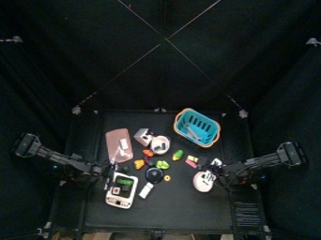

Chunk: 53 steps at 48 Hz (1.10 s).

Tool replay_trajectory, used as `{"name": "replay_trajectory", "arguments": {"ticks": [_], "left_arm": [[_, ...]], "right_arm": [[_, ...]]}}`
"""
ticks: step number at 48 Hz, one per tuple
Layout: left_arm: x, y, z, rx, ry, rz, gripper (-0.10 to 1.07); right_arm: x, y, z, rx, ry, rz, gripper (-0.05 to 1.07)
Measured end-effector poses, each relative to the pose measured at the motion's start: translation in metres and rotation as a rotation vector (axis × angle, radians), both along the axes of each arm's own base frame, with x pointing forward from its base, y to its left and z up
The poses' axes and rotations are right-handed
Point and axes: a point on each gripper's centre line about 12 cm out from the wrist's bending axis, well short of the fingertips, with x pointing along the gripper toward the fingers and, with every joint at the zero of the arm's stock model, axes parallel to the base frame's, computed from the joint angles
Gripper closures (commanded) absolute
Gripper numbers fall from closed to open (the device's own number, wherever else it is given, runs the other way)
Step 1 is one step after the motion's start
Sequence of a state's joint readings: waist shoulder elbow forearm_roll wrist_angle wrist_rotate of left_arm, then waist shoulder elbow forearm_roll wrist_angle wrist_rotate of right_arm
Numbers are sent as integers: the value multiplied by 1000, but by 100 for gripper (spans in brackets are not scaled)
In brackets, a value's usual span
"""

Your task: Grab pot

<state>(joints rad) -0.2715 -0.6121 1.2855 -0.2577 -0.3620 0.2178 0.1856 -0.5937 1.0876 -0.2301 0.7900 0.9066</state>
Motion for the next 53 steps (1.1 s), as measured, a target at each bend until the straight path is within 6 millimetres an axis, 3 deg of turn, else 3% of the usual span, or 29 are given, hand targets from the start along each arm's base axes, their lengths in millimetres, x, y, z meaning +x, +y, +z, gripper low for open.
{"name": "replay_trajectory", "arguments": {"ticks": [17,32,53], "left_arm": [[2,0,-4,8,11,3,10],[2,0,-4,8,11,3,10],[2,1,-4,8,11,8,10]], "right_arm": [[-15,-2,-27,4,71,-7,15],[-11,-3,-44,9,96,-11,17],[-9,-3,-51,0,115,-5,51]]}}
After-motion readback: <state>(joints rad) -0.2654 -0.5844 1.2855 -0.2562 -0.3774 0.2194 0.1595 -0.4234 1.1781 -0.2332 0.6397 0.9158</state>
